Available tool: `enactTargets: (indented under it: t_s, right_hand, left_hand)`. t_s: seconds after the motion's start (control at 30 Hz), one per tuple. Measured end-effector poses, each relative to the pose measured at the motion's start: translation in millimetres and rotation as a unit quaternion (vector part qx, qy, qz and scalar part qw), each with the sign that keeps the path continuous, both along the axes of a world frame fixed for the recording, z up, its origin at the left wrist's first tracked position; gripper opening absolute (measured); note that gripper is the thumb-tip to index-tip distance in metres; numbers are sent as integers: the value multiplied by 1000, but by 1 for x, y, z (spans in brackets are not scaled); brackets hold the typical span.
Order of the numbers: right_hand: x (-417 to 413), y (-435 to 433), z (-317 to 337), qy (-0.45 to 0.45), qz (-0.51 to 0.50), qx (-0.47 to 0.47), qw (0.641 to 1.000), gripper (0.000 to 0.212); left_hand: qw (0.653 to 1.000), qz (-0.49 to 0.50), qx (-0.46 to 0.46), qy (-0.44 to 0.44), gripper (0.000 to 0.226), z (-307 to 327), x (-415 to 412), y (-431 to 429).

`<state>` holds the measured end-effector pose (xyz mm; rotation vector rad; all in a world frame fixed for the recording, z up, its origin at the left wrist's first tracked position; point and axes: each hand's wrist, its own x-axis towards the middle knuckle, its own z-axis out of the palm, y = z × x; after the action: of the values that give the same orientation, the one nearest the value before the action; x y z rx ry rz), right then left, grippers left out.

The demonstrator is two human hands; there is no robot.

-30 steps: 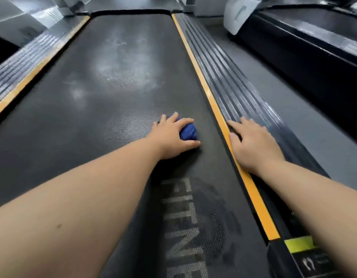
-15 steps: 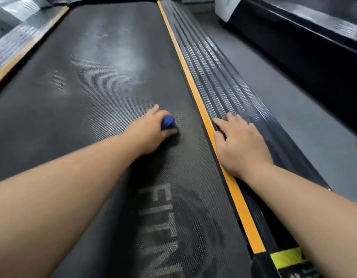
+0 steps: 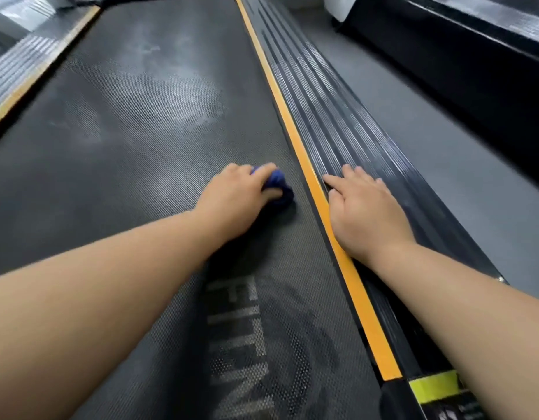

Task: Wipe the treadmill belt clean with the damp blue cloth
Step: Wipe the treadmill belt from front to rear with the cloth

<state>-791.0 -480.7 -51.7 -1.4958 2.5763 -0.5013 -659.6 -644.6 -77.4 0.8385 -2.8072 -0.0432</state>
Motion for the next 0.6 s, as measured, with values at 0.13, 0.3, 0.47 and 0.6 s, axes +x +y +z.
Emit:
enactTargets:
  t_s: [0.13, 0.3, 0.47, 0.6]
  right_hand:
    - [-1, 0, 1, -12, -5, -12, 1000, 44]
    - [-2, 2, 0, -23, -3, -21, 1000, 44]
    - [-2, 1, 0, -24, -8, -25, 999, 44]
    - [-2, -1, -2, -23, -11, -29, 999, 44]
  left_hand:
    - [997, 58, 22, 54, 40, -7, -26, 21]
    - [994, -89, -59, 3, 63, 10, 33, 33]
    - [997, -11, -27, -76, 52, 16, -3, 13]
    - [999, 39, 22, -26, 39, 15, -49, 12]
